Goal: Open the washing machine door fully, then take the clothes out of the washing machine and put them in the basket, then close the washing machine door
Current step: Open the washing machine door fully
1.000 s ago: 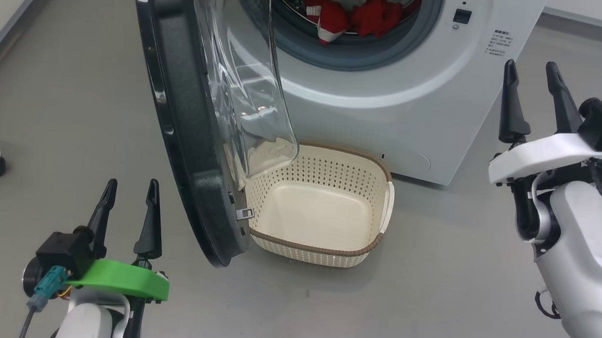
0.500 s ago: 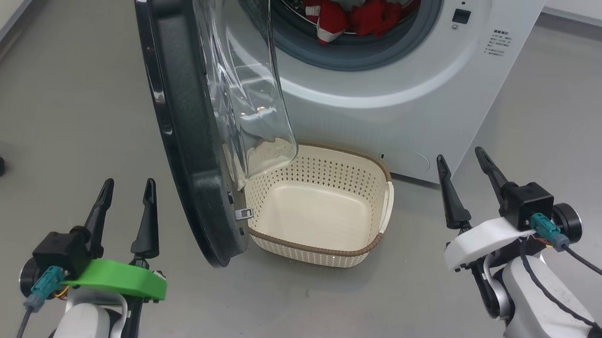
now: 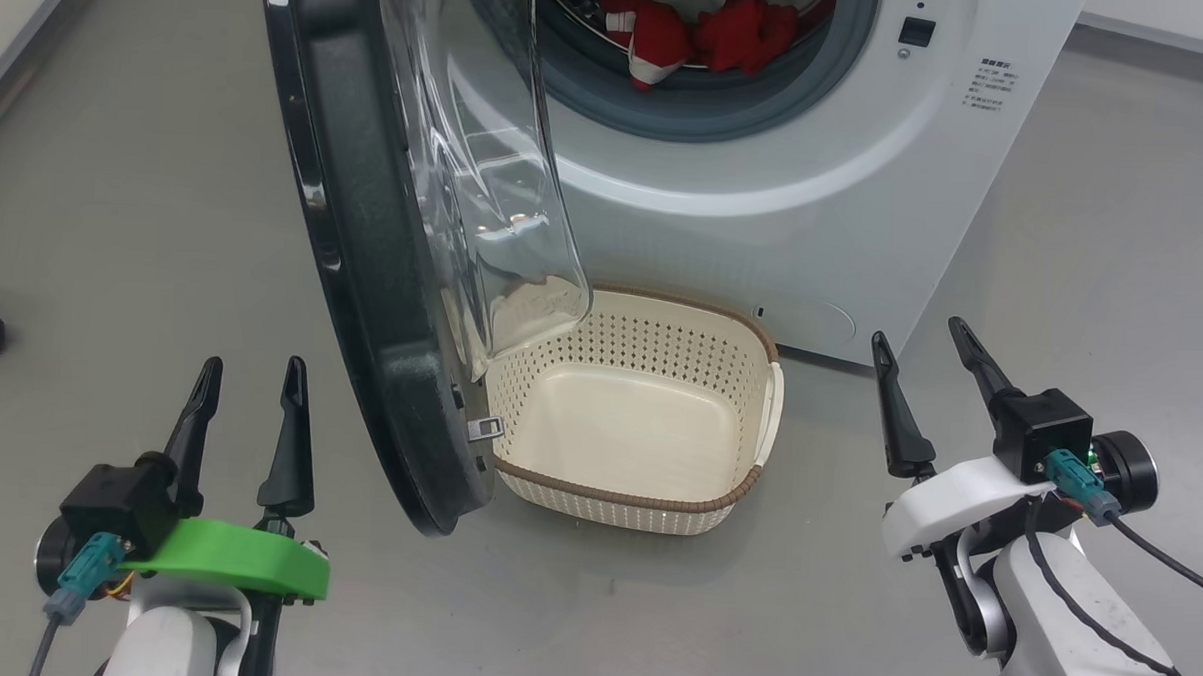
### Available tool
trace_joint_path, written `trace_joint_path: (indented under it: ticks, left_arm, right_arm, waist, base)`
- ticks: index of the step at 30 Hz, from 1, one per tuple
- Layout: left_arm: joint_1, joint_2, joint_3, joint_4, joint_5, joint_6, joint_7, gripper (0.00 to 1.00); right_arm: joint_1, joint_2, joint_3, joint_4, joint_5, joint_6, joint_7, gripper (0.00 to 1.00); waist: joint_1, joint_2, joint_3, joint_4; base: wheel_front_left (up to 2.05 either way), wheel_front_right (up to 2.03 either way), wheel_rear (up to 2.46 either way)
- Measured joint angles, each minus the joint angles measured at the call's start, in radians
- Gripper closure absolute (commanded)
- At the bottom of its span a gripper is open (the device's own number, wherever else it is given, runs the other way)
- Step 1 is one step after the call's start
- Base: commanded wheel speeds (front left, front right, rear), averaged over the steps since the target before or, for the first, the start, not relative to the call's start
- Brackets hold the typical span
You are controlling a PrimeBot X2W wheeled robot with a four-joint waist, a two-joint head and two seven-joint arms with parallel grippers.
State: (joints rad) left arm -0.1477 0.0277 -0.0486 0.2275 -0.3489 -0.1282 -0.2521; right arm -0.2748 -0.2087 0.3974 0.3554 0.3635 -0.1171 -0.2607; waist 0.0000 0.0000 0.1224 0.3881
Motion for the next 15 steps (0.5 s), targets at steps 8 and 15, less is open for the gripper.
trace_joint_path:
  ticks: [8, 15]
  left_arm:
    - [0.0, 0.0, -0.002, 0.002, 0.0, 0.0, 0.0, 0.67]
    - [-0.002, 0.0, 0.003, -0.059, 0.0, 0.0, 0.0, 1.0]
  right_arm:
    - [0.02, 0.02, -0.025, -0.003, -0.028, 0.0, 0.0, 0.0]
    - [0.026, 0.035, -0.044, -0.011, -0.052, -0.001, 0.0, 0.0]
  waist:
    - [0.0, 0.0, 0.0, -0.003]
    - [0.0, 0.0, 0.001, -0.003]
  base:
    - [0.0, 0.0, 0.0]
    - [0.0, 0.0, 0.0]
